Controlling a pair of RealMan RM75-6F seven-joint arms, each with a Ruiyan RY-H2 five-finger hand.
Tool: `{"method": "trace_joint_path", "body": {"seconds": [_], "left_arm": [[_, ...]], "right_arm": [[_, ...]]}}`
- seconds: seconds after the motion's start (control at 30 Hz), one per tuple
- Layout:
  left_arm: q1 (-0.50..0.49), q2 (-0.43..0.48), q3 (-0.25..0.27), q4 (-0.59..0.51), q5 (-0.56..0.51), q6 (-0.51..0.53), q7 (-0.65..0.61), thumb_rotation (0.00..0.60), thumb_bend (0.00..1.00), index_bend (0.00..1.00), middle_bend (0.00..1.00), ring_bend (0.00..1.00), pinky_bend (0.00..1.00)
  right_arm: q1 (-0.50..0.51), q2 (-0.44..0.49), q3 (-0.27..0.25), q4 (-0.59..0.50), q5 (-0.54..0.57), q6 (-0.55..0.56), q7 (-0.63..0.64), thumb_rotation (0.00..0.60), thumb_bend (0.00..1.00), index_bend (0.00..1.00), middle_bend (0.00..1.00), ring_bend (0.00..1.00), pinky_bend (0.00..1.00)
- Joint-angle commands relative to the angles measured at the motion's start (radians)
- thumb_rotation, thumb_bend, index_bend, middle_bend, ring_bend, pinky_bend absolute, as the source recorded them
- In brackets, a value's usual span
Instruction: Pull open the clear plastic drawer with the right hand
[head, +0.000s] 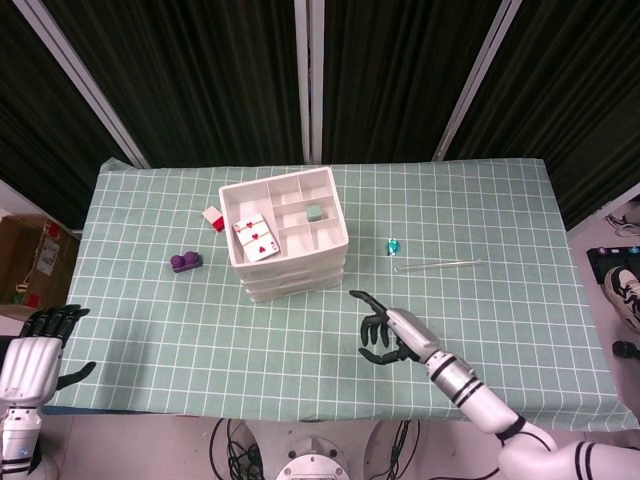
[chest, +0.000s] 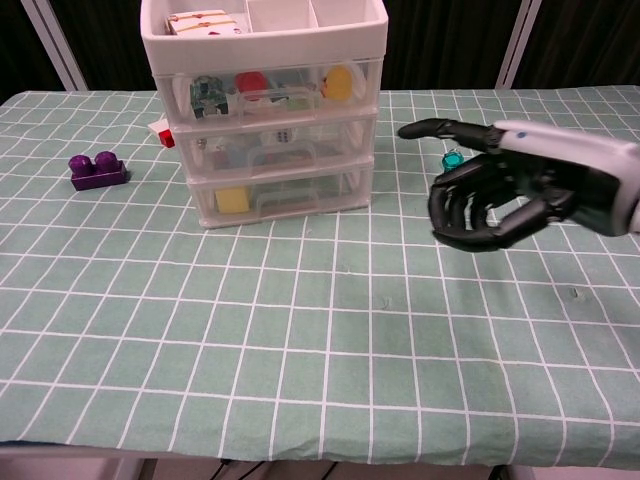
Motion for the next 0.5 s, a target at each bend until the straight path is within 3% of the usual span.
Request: {"method": "trace_joint_path", "body": {"seconds": [0.03,0.23,0.5], "left_arm": [[0.002,0.003,-0.001,0.001,-0.005,0.000,-0.004,0.600,0.05,0.22,0.20,0.16,0.19],[0.002,0.002,-0.001,0.007,-0.013,-0.008,-0.010,0.600,0.05,0.22,0.20,0.16,0.19],[-0.004,0.005,-0.006,0.009,-0.017,-0.015,-0.014,0.600,0.05,0.22,0.20,0.16,0.19]], "right_arm": [[0.095,-0.119,0.068,0.054,0.149,-0.129,0.090,0.600,0.34,0.05,0.60,0.63,0.70],[0.167,-0.215,0.132,0.147,0.239,-0.248,0.201,0.600,0.37,0.05,0.60,0.64,0.70],[0.218,-0.296,0.181,0.242,0.264,-0.292,0.244,0.600,0.38,0.05,0.60,0.64,0.70]]}}
